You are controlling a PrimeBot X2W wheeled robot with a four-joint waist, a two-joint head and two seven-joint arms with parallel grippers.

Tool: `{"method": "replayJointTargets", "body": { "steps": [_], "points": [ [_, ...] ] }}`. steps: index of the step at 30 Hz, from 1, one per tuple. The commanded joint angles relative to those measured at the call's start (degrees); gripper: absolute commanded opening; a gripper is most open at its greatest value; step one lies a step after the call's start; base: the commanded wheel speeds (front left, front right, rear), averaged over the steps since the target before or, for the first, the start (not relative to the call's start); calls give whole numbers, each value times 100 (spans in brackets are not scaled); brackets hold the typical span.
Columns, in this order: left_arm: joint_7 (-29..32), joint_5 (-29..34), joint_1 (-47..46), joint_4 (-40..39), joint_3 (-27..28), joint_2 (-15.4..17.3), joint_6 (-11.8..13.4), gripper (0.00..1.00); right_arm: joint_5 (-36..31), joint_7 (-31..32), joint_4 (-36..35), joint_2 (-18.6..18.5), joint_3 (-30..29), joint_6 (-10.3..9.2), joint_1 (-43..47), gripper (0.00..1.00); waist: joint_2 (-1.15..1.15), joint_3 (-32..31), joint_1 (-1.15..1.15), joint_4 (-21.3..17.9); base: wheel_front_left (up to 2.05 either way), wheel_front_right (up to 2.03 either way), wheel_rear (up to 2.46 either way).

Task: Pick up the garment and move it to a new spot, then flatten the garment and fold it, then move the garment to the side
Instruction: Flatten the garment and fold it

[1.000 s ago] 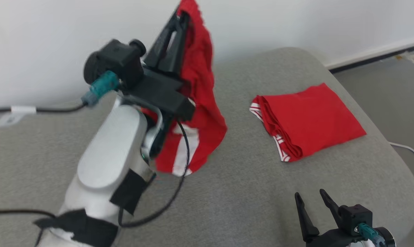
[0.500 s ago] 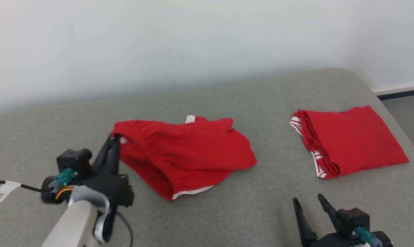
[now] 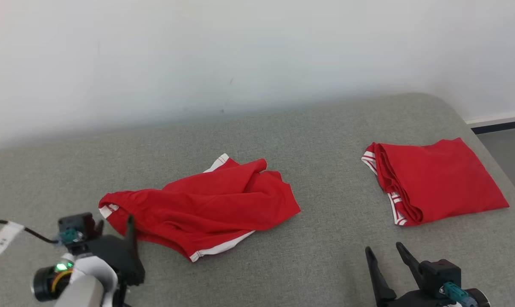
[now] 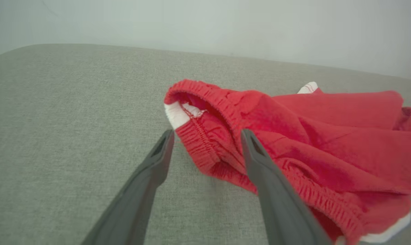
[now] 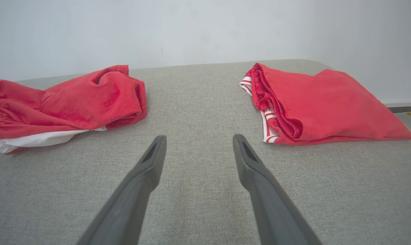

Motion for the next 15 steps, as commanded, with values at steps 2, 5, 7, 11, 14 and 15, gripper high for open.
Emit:
{"method": "replayJointTargets", "body": {
  "steps": [2,5,7,11,14,15],
  "points": [
    [-29,12,279,-65,-87,-25,-103,100,-1,8,-43,-2,-49,-11,118,100,0,-35,0,38,0,0,0],
    [-3,63,503,-200,-185,42,-153,100,-2,21,-78,-2,-97,-11,152,100,0,-69,0,109,0,0,0],
    [-135,10,664,-450,-240,-9,-347,100,0,19,-75,-1,-99,-11,187,100,0,-91,0,144,0,0,0],
    [-116,49,1023,-969,-557,-66,-643,100,35,6,-84,0,-83,-11,203,100,0,-102,0,215,0,0,0],
    [5,7,1140,-1227,-738,-186,-713,100,41,12,-88,-3,-49,-11,169,100,0,-84,0,217,0,0,0],
    [43,11,1152,-1287,-794,-211,-709,100,42,13,-83,-5,-34,-11,148,100,0,-74,0,200,0,0,0]
  ]
}}
